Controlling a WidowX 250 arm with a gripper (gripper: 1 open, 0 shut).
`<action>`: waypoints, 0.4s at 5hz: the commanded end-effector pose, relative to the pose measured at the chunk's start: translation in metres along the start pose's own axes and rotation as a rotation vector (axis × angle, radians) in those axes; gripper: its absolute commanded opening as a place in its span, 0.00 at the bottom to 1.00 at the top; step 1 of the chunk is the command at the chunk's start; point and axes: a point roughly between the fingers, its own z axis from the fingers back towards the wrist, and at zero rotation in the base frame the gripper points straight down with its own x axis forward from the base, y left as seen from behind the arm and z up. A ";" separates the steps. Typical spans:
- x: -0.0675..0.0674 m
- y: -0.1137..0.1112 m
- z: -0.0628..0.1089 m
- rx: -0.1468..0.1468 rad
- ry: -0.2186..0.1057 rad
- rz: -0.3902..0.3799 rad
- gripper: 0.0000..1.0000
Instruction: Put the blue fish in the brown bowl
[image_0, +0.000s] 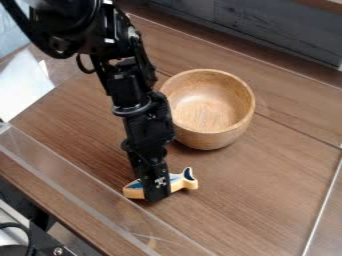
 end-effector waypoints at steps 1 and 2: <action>0.006 0.006 0.011 0.022 -0.028 0.005 0.00; 0.007 0.006 0.013 0.018 -0.029 0.013 0.00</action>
